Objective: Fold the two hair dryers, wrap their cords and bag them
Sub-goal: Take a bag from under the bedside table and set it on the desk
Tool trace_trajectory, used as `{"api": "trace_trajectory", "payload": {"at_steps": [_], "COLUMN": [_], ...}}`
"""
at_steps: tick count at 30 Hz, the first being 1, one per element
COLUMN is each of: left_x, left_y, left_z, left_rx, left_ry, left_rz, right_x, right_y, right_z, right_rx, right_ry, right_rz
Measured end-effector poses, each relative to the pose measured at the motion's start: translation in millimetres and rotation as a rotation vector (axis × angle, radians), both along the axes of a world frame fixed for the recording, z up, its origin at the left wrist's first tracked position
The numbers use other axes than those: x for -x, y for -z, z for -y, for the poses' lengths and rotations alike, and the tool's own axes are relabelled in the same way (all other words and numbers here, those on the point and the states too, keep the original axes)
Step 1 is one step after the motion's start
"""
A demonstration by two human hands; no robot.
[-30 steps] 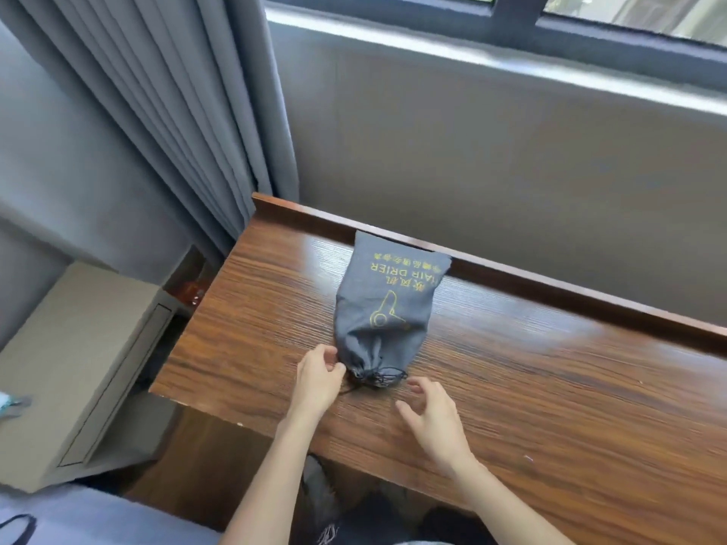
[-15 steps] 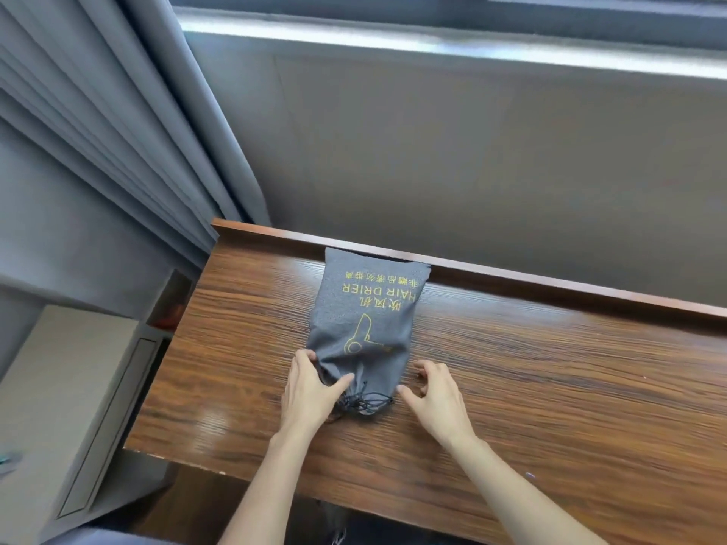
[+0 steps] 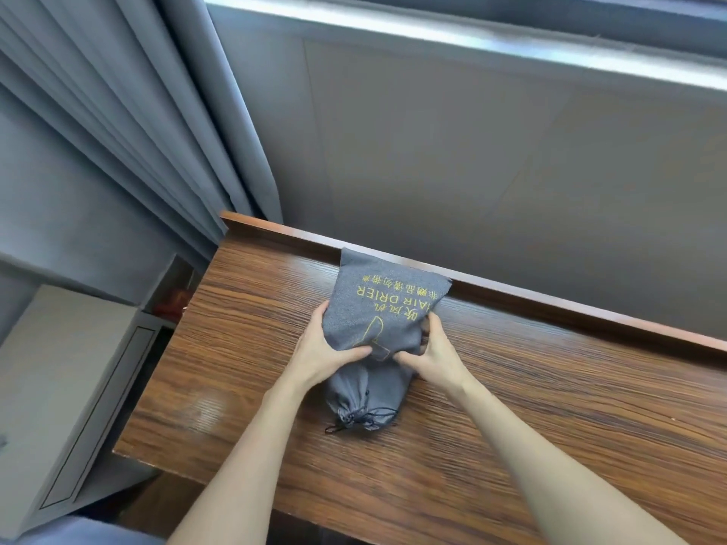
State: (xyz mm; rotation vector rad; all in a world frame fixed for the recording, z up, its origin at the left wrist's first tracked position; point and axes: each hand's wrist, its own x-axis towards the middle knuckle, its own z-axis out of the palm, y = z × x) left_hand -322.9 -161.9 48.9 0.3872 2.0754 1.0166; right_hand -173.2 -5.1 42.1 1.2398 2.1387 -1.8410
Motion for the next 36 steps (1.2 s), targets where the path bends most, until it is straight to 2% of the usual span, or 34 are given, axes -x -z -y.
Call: {"api": "trace_trajectory", "payload": {"at_steps": [6,12,17,24,28,36], "left_x": [-12.9,-30.3,-38.5,-59.6,-61.6,-36.3], "left_y": [-1.0,-6.4,-19.8,-27.8,-3.8,112.4], "left_z": [17.3,91.2,186.9,365.6,452.9,539.2], "left_rx": [0.018,0.014,0.028,0.082,0.082,0.085], "left_ry": [-0.052,-0.342,-0.594,-0.941,-1.041,-0.948], "left_rz": [0.013,0.046,0.077,0.077,0.125,0.306], "right_x": [2.3,36.7,75.4,120.4,140.0,155.2], "right_y": [-12.5,-28.8,-44.1,-53.1,-29.3,98.0], "right_z": [11.2,56.8,139.8,317.8,419.3,516.2], "right_rx": [0.19,0.244,0.276,0.408,0.434,0.453], "right_ry": [-0.003,-0.199,-0.428,-0.737,-0.795,-0.575], "right_rz": [-0.08,-0.114,-0.167,-0.151,-0.108,0.156]}}
